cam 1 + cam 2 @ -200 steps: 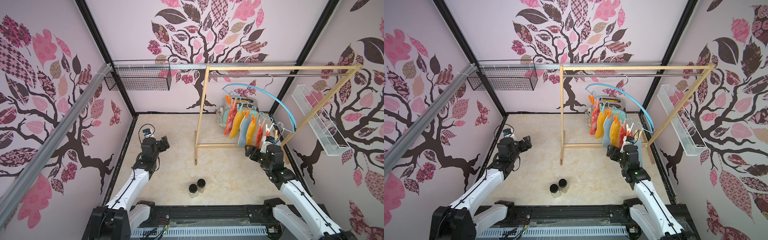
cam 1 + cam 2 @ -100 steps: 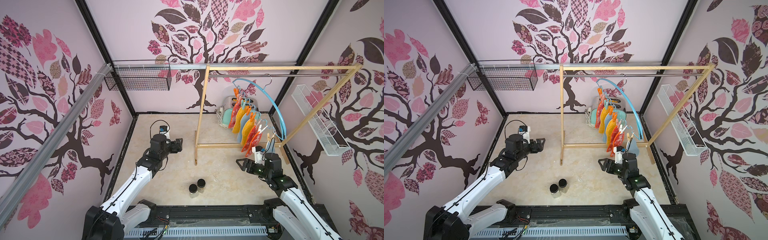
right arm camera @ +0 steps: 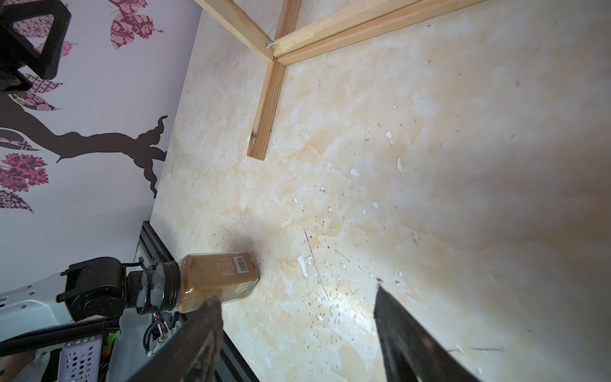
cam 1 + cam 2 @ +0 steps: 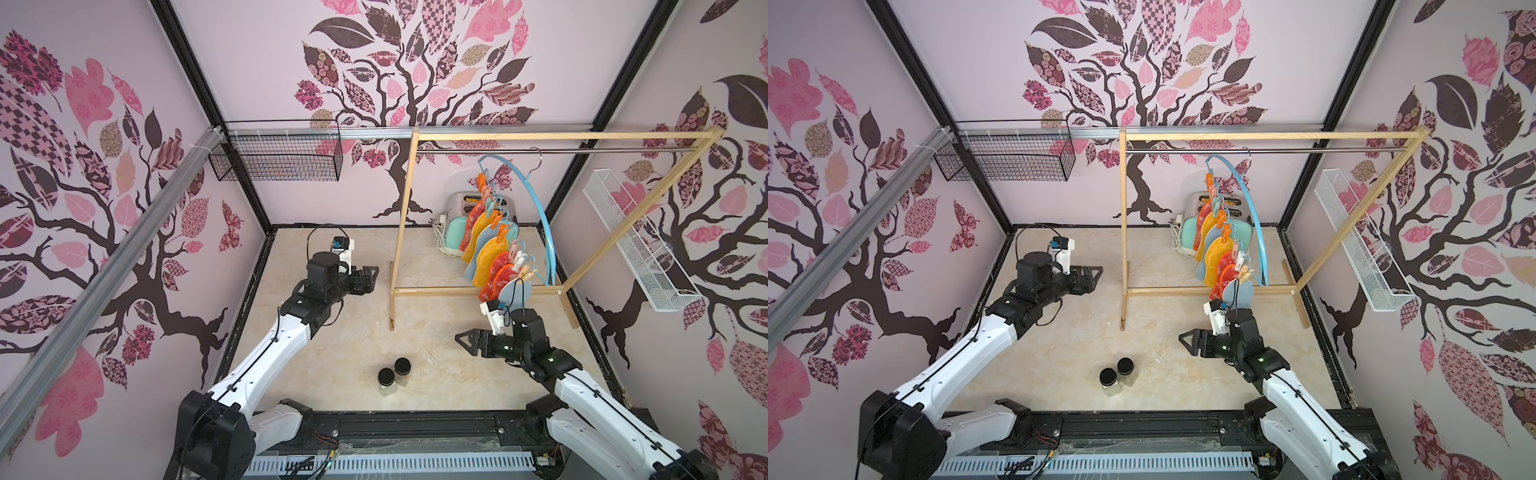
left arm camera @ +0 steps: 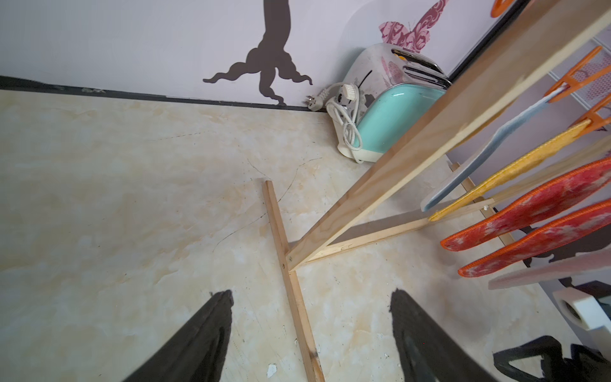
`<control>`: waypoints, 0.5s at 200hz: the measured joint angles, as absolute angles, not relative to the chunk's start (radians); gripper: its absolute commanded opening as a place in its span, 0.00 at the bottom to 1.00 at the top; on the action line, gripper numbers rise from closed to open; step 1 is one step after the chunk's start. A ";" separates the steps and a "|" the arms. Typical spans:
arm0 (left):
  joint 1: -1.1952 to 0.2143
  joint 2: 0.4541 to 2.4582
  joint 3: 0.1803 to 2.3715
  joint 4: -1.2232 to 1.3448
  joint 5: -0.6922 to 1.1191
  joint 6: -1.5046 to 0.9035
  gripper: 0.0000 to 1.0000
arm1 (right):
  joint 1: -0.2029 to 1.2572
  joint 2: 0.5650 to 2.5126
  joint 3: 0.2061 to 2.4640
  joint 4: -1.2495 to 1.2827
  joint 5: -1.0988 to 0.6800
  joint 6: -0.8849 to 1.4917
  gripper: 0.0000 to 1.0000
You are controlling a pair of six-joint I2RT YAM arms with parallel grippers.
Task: Take the shoe insoles off the hanger
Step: Move the clothesline to the center of the board.
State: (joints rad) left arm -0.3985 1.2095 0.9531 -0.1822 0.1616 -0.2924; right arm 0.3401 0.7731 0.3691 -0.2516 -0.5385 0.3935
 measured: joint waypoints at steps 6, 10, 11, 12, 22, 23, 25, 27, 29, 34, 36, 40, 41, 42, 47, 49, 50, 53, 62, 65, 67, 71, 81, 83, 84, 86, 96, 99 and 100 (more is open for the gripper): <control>-0.414 1.223 0.973 -0.185 0.162 -0.279 0.79 | 0.340 0.773 0.368 -0.243 -0.538 0.394 0.75; -0.424 1.231 0.986 -0.189 0.162 -0.272 0.79 | 0.340 0.773 0.366 -0.237 -0.538 0.394 0.75; -0.428 1.235 0.991 -0.189 0.162 -0.269 0.79 | 0.340 0.773 0.366 -0.237 -0.538 0.394 0.75; -0.430 1.237 0.994 -0.189 0.162 -0.267 0.79 | 0.340 0.773 0.365 -0.236 -0.538 0.394 0.75; -0.459 1.261 1.032 -0.197 0.155 -0.243 0.79 | 0.341 0.773 0.364 -0.233 -0.538 0.396 0.75; -0.463 1.264 1.037 -0.198 0.155 -0.239 0.78 | 0.341 0.774 0.363 -0.233 -0.538 0.396 0.75; -0.469 1.270 1.045 -0.199 0.153 -0.235 0.78 | 0.342 0.774 0.363 -0.233 -0.538 0.397 0.75; -0.473 1.274 1.050 -0.200 0.150 -0.231 0.78 | 0.342 0.774 0.363 -0.232 -0.538 0.397 0.75; -0.479 1.278 1.059 -0.202 0.148 -0.226 0.78 | 0.342 0.774 0.363 -0.231 -0.538 0.397 0.75; -0.493 1.290 1.077 -0.205 0.141 -0.215 0.78 | 0.342 0.774 0.363 -0.231 -0.538 0.397 0.75; -0.498 1.293 1.084 -0.205 0.138 -0.210 0.78 | 0.342 0.774 0.363 -0.230 -0.538 0.397 0.75; -0.505 1.300 1.093 -0.204 0.133 -0.205 0.78 | 0.343 0.774 0.363 -0.230 -0.538 0.398 0.75; -0.507 1.302 1.096 -0.204 0.132 -0.202 0.78 | 0.343 0.774 0.363 -0.230 -0.538 0.398 0.75; -0.509 1.303 1.098 -0.204 0.131 -0.201 0.78 | 0.343 0.774 0.363 -0.230 -0.538 0.398 0.75; -0.517 1.311 1.109 -0.204 0.123 -0.193 0.78 | 0.344 0.774 0.363 -0.230 -0.538 0.399 0.75; -0.518 1.313 1.111 -0.204 0.121 -0.191 0.78 | 0.344 0.774 0.363 -0.230 -0.538 0.400 0.75; -0.520 1.314 1.113 -0.204 0.120 -0.189 0.78 | 0.344 0.774 0.363 -0.230 -0.538 0.400 0.75; -0.522 1.317 1.117 -0.204 0.116 -0.185 0.78 | 0.344 0.774 0.363 -0.229 -0.538 0.400 0.75; -0.524 1.324 1.124 -0.204 0.106 -0.178 0.78 | 0.344 0.773 0.363 -0.229 -0.537 0.401 0.75; -0.524 1.327 1.125 -0.204 0.103 -0.176 0.78 | 0.344 0.773 0.363 -0.229 -0.537 0.402 0.75; -0.524 1.328 1.126 -0.204 0.101 -0.175 0.78 | 0.344 0.773 0.363 -0.228 -0.537 0.402 0.75; -0.523 1.331 1.127 -0.204 0.096 -0.173 0.78 | 0.344 0.773 0.363 -0.227 -0.537 0.402 0.75; -0.522 1.342 1.132 -0.205 0.090 -0.168 0.78 | 0.344 0.772 0.361 -0.224 -0.537 0.403 0.75; -0.522 1.345 1.134 -0.205 0.088 -0.166 0.78 | 0.344 0.772 0.361 -0.224 -0.537 0.403 0.75; -0.522 1.346 1.134 -0.205 0.088 -0.166 0.77 | 0.344 0.772 0.361 -0.224 -0.537 0.403 0.75; -0.522 1.349 1.137 -0.205 0.087 -0.165 0.77 | 0.344 0.772 0.360 -0.224 -0.537 0.403 0.75; -0.522 1.370 1.152 -0.206 0.084 -0.160 0.76 | 0.344 0.772 0.360 -0.224 -0.538 0.404 0.75; -0.522 1.375 1.156 -0.205 0.082 -0.158 0.76 | 0.344 0.772 0.360 -0.223 -0.538 0.404 0.75; -0.522 1.379 1.159 -0.205 0.082 -0.157 0.76 | 0.344 0.772 0.360 -0.223 -0.538 0.404 0.75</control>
